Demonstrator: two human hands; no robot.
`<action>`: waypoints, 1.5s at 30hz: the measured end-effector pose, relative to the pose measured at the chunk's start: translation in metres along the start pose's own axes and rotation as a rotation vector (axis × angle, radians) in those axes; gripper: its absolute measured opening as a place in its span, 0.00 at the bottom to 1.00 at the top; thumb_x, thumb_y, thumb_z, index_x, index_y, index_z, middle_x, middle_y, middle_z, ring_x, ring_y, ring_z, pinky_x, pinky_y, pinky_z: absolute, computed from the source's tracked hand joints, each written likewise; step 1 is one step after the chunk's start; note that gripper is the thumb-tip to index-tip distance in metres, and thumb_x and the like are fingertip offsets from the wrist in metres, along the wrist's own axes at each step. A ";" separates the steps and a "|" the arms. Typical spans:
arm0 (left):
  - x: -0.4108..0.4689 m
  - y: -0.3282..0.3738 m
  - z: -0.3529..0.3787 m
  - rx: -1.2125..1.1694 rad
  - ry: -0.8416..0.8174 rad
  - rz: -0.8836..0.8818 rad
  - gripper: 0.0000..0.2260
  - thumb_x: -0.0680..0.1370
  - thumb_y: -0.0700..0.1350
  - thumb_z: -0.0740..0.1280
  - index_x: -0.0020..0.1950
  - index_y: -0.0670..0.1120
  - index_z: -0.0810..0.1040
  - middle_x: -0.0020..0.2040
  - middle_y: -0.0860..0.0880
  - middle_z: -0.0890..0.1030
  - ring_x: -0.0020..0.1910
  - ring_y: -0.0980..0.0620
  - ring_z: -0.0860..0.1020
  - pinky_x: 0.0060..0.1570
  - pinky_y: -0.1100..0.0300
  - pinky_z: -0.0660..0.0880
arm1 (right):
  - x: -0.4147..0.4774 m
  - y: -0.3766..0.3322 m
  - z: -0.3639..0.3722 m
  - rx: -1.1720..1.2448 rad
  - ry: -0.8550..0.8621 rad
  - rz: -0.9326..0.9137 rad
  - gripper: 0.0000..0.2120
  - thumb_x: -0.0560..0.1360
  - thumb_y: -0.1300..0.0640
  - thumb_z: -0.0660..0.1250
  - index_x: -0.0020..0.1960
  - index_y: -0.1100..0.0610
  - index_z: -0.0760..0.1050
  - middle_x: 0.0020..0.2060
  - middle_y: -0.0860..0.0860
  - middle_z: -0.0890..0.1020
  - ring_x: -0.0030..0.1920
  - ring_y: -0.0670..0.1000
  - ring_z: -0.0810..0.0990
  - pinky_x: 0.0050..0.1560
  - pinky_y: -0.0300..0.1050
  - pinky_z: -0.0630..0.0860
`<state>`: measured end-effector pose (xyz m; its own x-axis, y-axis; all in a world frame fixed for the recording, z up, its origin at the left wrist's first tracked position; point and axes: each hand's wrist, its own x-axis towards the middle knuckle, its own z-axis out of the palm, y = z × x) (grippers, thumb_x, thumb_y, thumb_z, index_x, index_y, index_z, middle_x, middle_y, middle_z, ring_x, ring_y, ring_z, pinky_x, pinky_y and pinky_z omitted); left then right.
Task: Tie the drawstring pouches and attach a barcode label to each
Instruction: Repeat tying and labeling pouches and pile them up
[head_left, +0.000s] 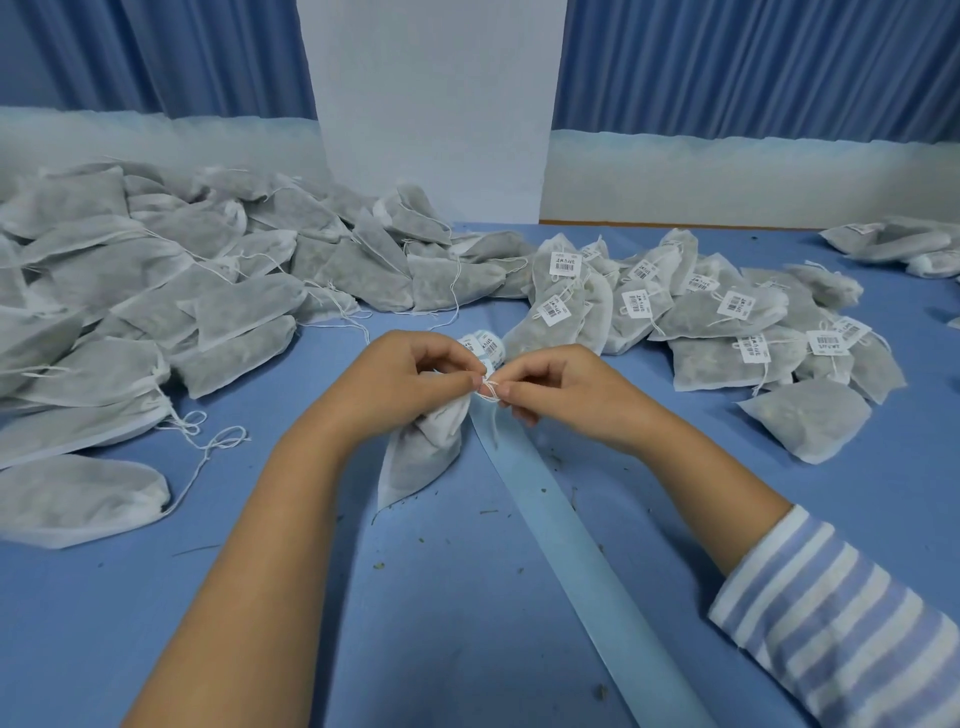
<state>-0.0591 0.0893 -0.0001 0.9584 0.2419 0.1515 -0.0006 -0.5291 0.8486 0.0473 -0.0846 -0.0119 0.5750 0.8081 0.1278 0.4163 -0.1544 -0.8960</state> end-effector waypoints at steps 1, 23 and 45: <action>0.000 0.000 0.000 -0.006 -0.008 0.015 0.05 0.76 0.42 0.73 0.43 0.51 0.86 0.37 0.53 0.84 0.35 0.62 0.76 0.37 0.73 0.70 | 0.000 0.000 0.000 0.009 -0.001 0.006 0.05 0.77 0.63 0.68 0.49 0.60 0.83 0.36 0.48 0.81 0.34 0.42 0.77 0.39 0.38 0.75; 0.000 0.008 0.005 -0.193 -0.123 -0.157 0.13 0.80 0.42 0.65 0.37 0.50 0.83 0.30 0.57 0.77 0.30 0.63 0.72 0.30 0.73 0.67 | -0.002 0.001 0.008 -0.019 0.242 -0.177 0.14 0.71 0.71 0.69 0.41 0.52 0.82 0.41 0.56 0.85 0.40 0.48 0.80 0.47 0.46 0.77; 0.003 0.000 0.005 -0.045 -0.102 -0.145 0.07 0.70 0.52 0.78 0.45 0.53 0.85 0.34 0.61 0.79 0.31 0.66 0.74 0.29 0.75 0.66 | 0.001 -0.002 0.012 0.256 0.238 -0.091 0.04 0.73 0.66 0.73 0.42 0.58 0.84 0.37 0.52 0.86 0.39 0.48 0.84 0.44 0.38 0.80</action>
<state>-0.0544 0.0861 -0.0018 0.9732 0.2285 -0.0244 0.1293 -0.4567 0.8802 0.0387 -0.0770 -0.0148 0.7041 0.6523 0.2804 0.3006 0.0839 -0.9500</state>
